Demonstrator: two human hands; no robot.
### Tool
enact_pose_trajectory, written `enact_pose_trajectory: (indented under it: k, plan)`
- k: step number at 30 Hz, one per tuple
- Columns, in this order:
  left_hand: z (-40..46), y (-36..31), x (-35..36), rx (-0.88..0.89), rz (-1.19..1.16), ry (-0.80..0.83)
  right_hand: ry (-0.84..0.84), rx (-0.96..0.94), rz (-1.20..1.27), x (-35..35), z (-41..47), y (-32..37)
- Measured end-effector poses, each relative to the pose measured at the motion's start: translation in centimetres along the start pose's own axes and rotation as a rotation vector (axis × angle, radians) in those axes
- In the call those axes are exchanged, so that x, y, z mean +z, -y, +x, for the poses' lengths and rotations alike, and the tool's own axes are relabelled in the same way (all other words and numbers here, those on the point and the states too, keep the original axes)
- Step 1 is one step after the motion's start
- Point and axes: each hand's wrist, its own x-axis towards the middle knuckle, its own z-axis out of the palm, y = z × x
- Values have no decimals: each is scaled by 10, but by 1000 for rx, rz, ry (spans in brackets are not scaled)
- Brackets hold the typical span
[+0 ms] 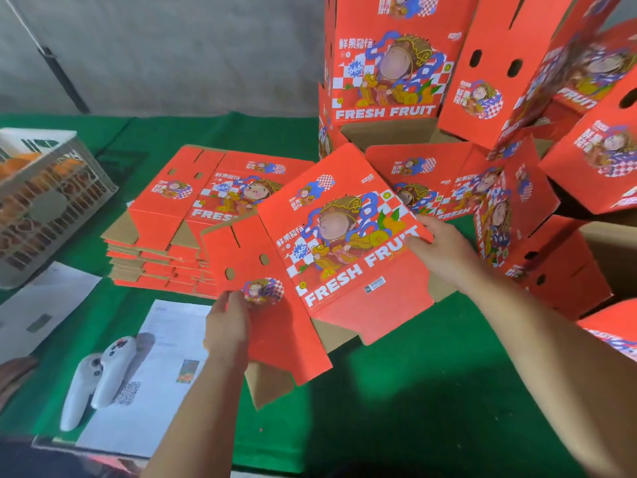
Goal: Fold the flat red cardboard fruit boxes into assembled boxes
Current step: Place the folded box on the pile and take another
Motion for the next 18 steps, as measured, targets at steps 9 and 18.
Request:
enact_pose_trajectory:
  k: [9,18]
  plan:
    - [12,17,4,-178,-433,16,43,28,156,4,0,-15]
    - [39,47,-8,-343,-713,212,20,47,226,19,-7,-13]
